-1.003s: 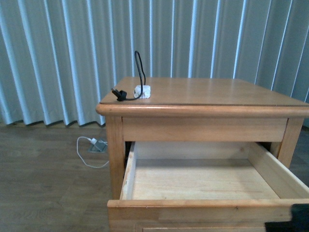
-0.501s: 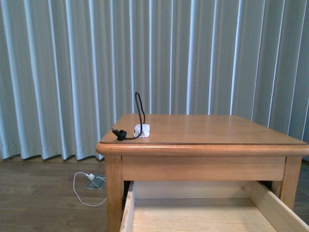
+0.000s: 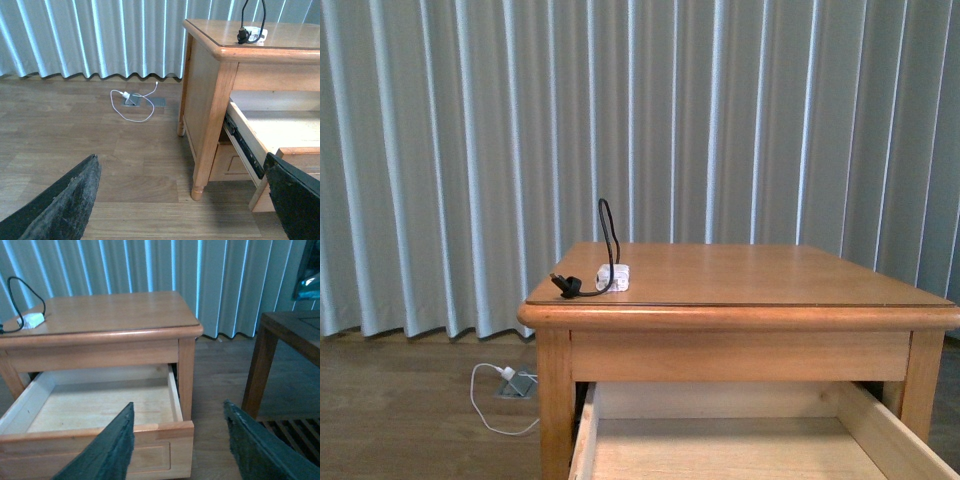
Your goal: Put charger into drawer
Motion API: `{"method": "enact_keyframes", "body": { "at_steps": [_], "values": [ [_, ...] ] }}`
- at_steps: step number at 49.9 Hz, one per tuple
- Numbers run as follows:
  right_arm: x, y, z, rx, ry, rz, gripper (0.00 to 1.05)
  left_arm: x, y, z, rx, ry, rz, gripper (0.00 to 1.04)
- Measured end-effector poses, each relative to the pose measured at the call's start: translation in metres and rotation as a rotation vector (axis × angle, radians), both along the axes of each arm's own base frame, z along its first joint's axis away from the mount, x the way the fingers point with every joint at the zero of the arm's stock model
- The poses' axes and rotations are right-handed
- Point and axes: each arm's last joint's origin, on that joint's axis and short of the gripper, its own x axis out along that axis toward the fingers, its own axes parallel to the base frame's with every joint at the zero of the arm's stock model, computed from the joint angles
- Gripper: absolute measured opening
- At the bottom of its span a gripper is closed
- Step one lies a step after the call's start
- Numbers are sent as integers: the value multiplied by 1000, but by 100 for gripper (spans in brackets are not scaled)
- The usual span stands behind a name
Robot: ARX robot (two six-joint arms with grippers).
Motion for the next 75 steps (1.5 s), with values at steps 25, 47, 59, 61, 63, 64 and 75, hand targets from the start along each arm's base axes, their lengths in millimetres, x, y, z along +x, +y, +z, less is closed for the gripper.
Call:
{"method": "enact_keyframes", "body": {
  "at_steps": [25,47,59,61,63,64,75],
  "values": [
    [1,0,-41,-25,15,5,1,0,0,0,0,0,0,99],
    [1,0,-42,-26,13,5,90,0,0,0,0,0,0,99],
    [1,0,-42,-25,12,5,93,0,0,0,0,0,0,99],
    [0,0,-42,-25,10,4,85,0,0,0,0,0,0,99],
    [0,0,-43,-25,8,4,74,0,0,0,0,0,0,99],
    [0,0,-44,-25,9,4,70,0,0,0,0,0,0,99],
    [1,0,-51,-25,11,4,28,0,0,0,0,0,0,99]
  ]
}}
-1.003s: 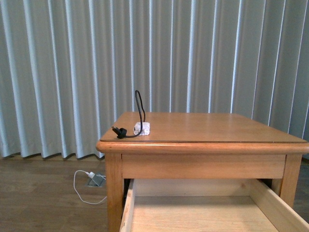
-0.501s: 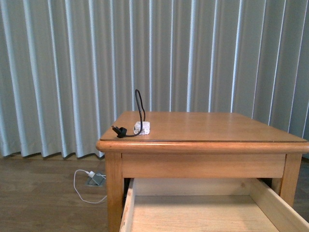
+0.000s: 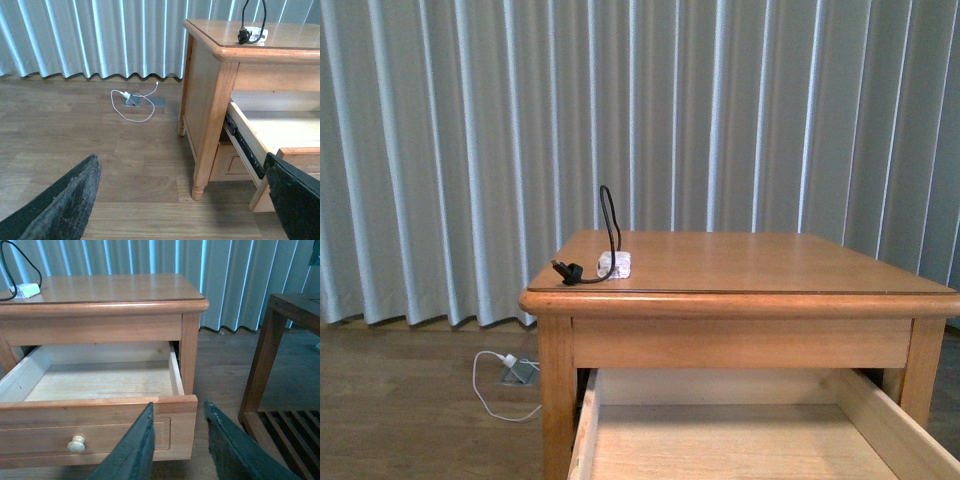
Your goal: Put charger into drawer
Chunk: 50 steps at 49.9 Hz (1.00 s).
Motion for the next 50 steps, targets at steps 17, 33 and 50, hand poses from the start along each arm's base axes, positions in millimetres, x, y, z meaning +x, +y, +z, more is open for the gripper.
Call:
{"method": "enact_keyframes", "body": {
  "at_steps": [17,33,50],
  "values": [
    [0,0,-10,-3,-1,0,25,0,0,0,0,0,0,99],
    [0,0,-10,-3,-1,0,88,0,0,0,0,0,0,99],
    [0,0,-10,-3,-1,0,96,0,0,0,0,0,0,99]
  ]
}}
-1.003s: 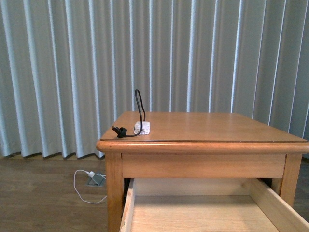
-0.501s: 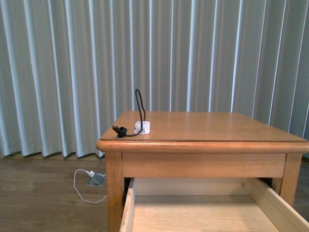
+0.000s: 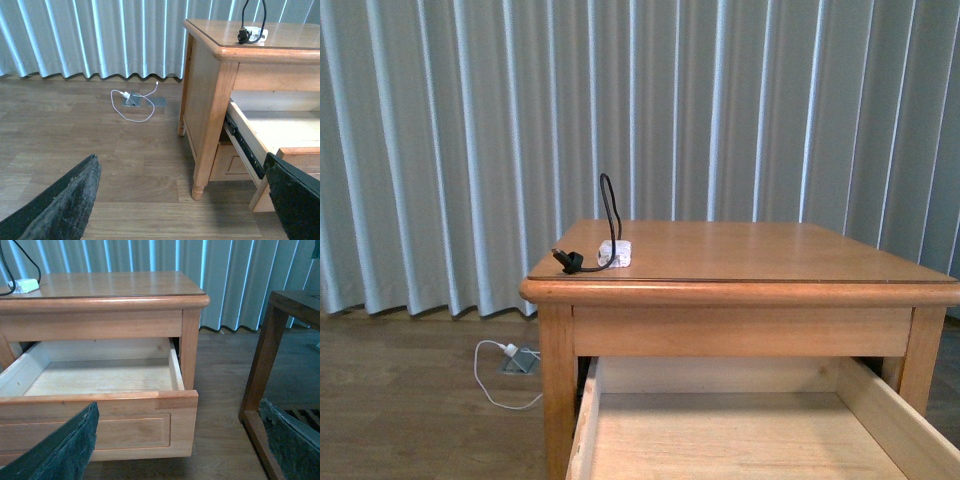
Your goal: Put charger into drawer
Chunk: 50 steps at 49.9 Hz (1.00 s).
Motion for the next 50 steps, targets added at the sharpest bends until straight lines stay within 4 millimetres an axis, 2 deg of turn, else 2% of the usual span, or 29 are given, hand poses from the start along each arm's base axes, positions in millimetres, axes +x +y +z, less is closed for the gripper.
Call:
{"method": "enact_keyframes", "body": {
  "at_steps": [33,35,38,40,45,50],
  "values": [
    [0,0,0,0,0,0,96,0,0,0,0,0,2,99],
    [0,0,0,0,0,0,96,2,0,2,-22,-21,100,99],
    [0,0,0,0,0,0,96,7,-5,8,-83,-66,313,99],
    [0,0,0,0,0,0,96,13,-11,7,-76,-20,389,99],
    [0,0,0,0,0,0,96,27,-21,12,-38,49,347,99],
    [0,0,0,0,0,0,96,55,-34,40,-13,76,217,99]
  ]
}}
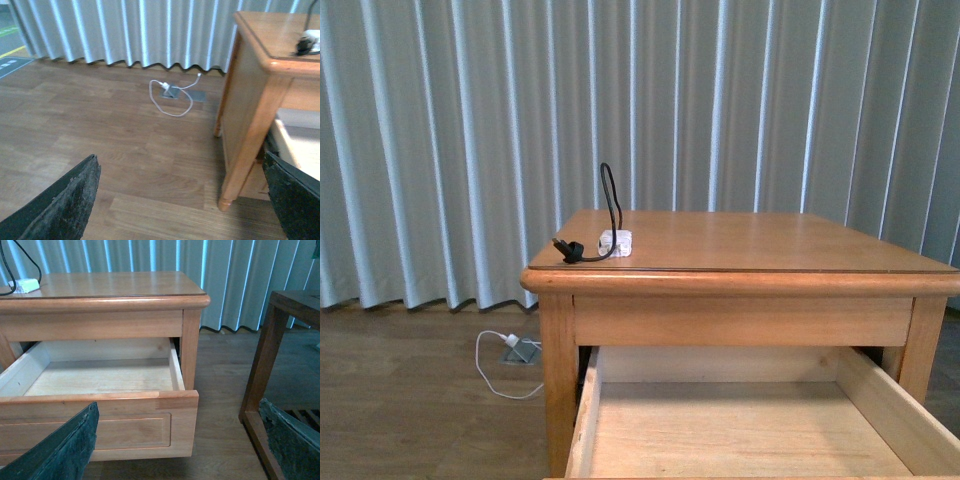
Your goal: Put charger into drawer
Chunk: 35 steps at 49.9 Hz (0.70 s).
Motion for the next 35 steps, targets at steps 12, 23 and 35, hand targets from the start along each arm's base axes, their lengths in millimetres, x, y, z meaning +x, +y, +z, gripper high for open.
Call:
{"method": "enact_keyframes", "body": {
  "at_steps": [12,23,35],
  "values": [
    [0,0,0,0,0,0,96,86,-28,51,31,48,-331,99],
    [0,0,0,0,0,0,96,165,-48,73,78,101,-410,99],
    [0,0,0,0,0,0,96,238,-73,86,110,106,-443,99]
  ]
}}
